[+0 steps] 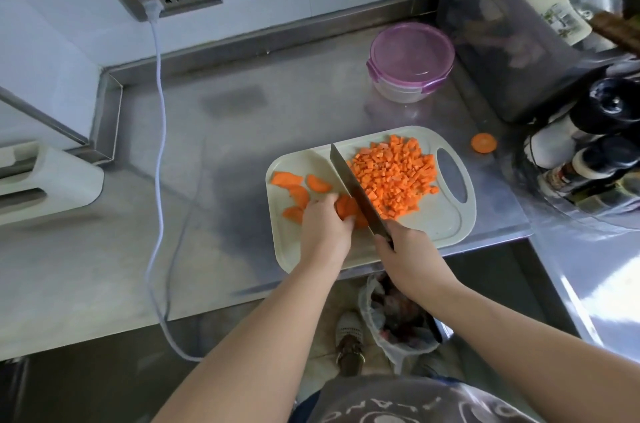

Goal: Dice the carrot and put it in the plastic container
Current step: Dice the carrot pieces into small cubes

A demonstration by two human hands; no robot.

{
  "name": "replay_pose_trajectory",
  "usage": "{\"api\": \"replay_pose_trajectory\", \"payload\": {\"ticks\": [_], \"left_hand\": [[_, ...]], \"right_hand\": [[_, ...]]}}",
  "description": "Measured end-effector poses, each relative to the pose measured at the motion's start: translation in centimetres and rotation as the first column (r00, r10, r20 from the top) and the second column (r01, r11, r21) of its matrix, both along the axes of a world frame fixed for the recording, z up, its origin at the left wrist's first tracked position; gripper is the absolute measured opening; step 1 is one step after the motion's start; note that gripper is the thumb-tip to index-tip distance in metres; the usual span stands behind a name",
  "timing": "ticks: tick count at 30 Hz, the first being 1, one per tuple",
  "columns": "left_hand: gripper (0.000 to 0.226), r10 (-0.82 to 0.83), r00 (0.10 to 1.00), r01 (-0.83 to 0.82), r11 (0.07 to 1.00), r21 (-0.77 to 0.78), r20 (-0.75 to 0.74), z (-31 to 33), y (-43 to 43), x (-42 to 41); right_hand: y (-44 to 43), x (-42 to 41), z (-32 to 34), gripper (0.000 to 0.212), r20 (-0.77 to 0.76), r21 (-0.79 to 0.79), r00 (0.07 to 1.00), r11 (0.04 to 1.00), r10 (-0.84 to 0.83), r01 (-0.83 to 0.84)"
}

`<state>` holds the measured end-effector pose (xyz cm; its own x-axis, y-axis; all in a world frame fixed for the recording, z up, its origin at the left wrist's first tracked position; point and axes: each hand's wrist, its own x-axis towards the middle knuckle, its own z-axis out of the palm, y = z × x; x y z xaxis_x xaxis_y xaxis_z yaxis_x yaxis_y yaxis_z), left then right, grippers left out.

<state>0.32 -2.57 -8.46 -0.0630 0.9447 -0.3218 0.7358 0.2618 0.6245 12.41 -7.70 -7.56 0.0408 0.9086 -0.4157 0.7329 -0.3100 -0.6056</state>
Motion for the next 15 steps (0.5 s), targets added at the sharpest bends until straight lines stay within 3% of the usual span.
{"api": "replay_pose_trajectory", "payload": {"ticks": [6, 11, 15], "left_hand": [[0.036, 0.028, 0.999, -0.028, 1.000, 0.001, 0.024, 0.37, 0.13, -0.13], [0.021, 0.065, 0.997, -0.064, 0.998, -0.021, 0.053, 0.30, 0.17, 0.11], [0.024, 0.134, 0.987, -0.129, 0.990, -0.050, 0.093, -0.04, 0.37, -0.01]], "right_hand": [[0.27, 0.16, -0.14, 0.016, -0.003, 0.036, 1.000, 0.999, -0.004, 0.005], [0.24, -0.48, 0.08, 0.015, -0.009, 0.037, 1.000, 0.999, 0.011, -0.011], [0.05, -0.74, 0.18, 0.015, 0.004, 0.030, 0.999, 0.999, 0.043, -0.043]]}}
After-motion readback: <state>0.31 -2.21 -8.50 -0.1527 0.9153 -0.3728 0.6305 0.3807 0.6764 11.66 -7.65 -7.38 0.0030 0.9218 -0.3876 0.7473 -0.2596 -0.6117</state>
